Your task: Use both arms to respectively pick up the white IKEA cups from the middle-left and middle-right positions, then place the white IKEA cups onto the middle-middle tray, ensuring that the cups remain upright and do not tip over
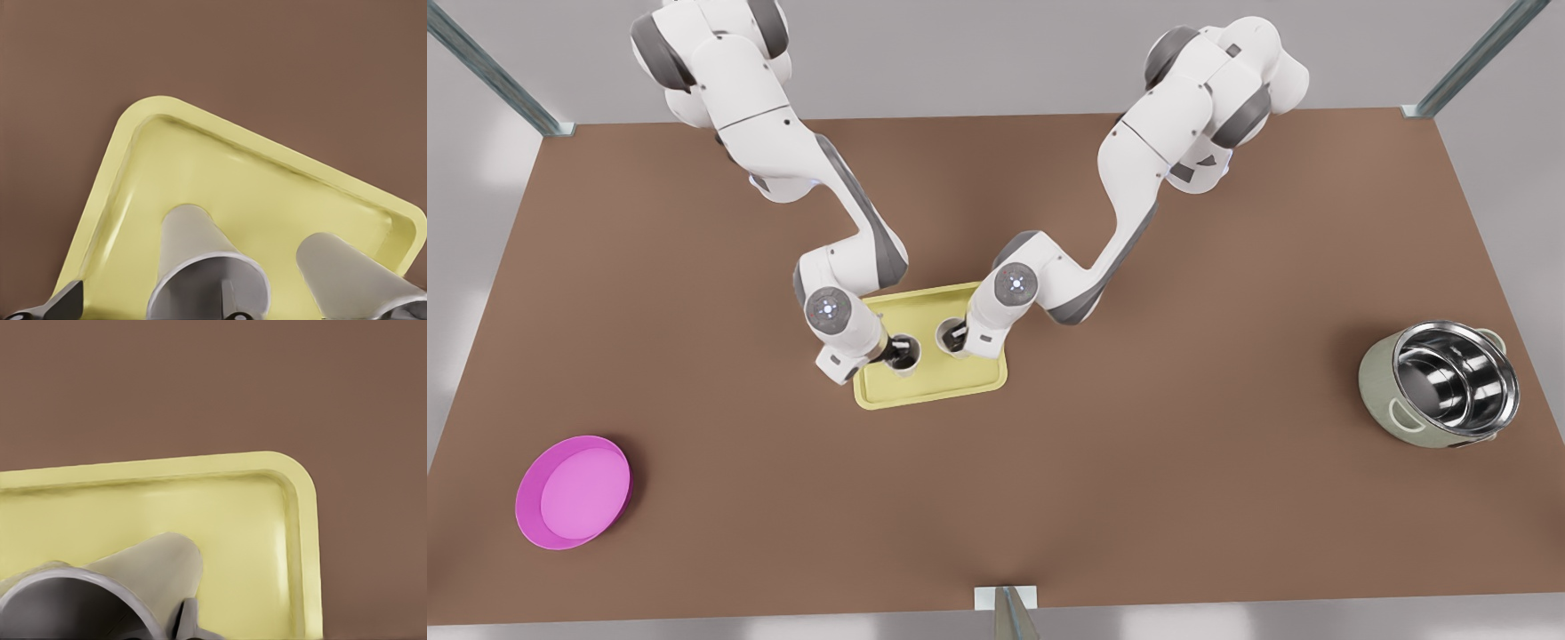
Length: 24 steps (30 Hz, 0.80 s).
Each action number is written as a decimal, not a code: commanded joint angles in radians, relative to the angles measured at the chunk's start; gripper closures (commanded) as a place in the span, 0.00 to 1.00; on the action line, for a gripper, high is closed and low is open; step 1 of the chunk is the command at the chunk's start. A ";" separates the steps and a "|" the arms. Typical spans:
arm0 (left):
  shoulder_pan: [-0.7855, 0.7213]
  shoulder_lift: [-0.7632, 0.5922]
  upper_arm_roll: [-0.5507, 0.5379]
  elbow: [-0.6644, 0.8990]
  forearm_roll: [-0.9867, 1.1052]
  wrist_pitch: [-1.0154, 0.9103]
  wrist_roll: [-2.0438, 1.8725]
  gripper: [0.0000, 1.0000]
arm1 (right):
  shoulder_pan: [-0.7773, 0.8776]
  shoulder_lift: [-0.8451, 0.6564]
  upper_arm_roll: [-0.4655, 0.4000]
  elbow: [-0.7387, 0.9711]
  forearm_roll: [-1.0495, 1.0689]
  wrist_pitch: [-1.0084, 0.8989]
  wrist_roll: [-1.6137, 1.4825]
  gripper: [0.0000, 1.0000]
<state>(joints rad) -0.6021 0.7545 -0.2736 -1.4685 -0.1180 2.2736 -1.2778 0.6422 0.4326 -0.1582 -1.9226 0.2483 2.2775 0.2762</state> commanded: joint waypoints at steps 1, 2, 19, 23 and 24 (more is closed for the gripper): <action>0.007 -0.009 -0.013 -0.004 0.004 -0.075 -0.204 0.00 | 0.010 0.014 0.000 -0.004 0.014 0.030 0.281 0.79; 0.008 -0.020 -0.021 -0.004 0.003 -0.097 -0.206 0.00 | 0.016 0.026 0.000 -0.004 0.016 0.030 0.281 0.79; 0.512 -0.520 0.117 0.114 0.218 -0.933 1.193 0.00 | 0.019 -0.006 -0.003 -0.049 0.017 0.063 0.261 0.00; 0.515 -0.509 0.117 0.116 0.192 -0.927 1.193 0.00 | 0.019 -0.037 -0.003 -0.053 0.017 0.062 0.262 0.00; 0.518 -0.508 0.117 0.116 0.192 -0.927 1.193 0.00 | 0.019 -0.043 -0.003 -0.055 0.017 0.062 0.262 0.00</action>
<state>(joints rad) -0.0872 0.2463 -0.1570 -1.3534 0.0830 1.4031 -0.6841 0.6612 0.3918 -0.1610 -1.9785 0.2567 2.3407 0.5161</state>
